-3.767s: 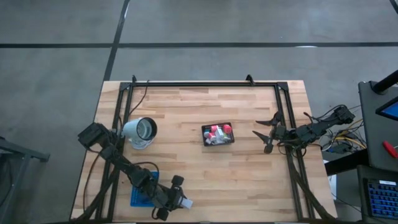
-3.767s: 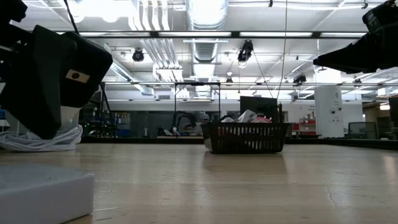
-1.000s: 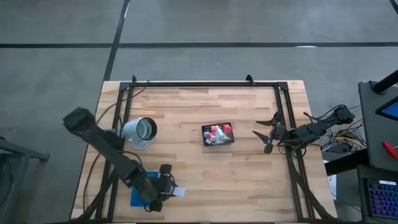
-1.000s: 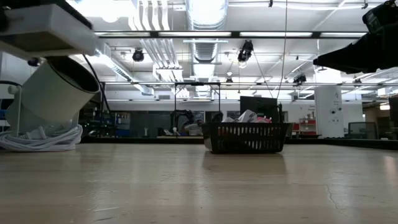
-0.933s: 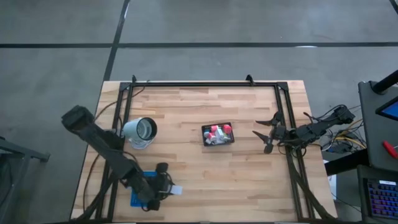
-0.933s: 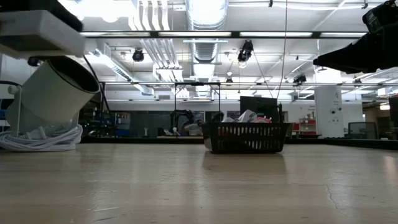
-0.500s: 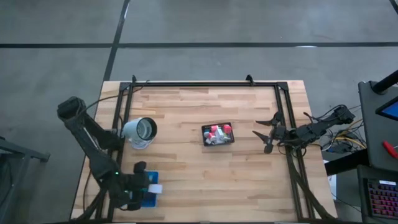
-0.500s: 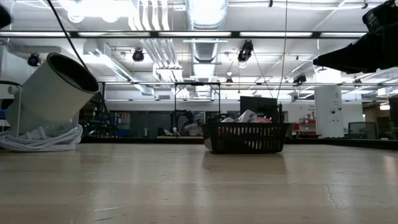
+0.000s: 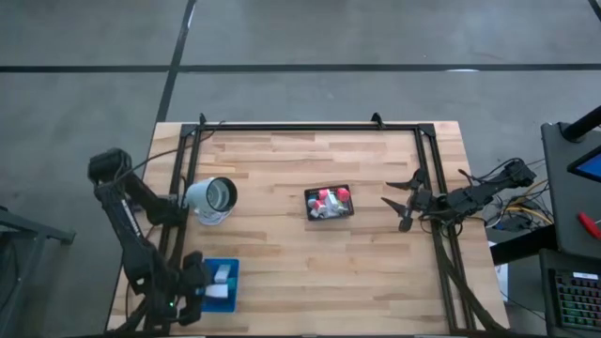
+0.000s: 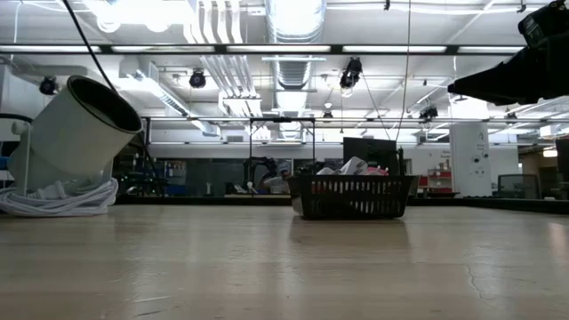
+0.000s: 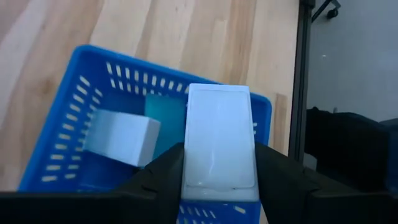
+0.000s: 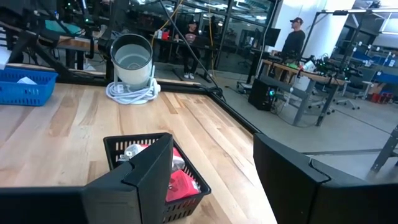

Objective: Pick & Place Office items
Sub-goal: Put the white digital timer into the blue bin

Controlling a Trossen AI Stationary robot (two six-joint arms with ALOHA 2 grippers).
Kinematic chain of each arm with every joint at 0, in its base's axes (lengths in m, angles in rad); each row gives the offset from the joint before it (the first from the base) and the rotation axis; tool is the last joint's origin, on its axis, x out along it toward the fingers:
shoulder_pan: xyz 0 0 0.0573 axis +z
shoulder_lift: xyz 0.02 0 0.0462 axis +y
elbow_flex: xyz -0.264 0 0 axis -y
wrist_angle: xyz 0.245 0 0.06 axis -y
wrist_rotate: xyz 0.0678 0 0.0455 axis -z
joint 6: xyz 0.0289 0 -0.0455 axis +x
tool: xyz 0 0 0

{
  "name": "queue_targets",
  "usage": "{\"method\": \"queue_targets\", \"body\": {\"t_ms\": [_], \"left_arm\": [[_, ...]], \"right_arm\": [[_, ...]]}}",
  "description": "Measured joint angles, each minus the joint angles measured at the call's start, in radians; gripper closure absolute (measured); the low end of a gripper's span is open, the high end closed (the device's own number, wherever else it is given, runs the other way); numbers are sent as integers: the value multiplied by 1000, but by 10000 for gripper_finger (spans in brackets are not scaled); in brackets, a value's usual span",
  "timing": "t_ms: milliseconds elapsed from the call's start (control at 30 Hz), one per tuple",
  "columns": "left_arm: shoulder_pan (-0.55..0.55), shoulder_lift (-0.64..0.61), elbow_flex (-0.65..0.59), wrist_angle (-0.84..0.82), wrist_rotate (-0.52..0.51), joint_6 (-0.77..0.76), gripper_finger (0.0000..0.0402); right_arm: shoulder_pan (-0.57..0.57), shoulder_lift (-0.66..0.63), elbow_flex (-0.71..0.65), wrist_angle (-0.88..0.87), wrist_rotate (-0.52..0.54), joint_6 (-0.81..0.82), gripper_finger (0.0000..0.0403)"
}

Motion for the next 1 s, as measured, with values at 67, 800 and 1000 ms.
{"method": "queue_targets", "body": {"t_ms": [67, 800, 1000], "left_arm": [[-8, 18, 0, 8, 1, -18, 225], [-12, 153, 2, 56, 65, -48, 224], [-12, 153, 2, 56, 61, -59, 224]], "right_arm": [[0, 0, 0, 0, 0, -1, 186], [0, 0, 0, 0, 0, -2, 186], [0, 0, 0, 0, 0, -1, 186]]}}
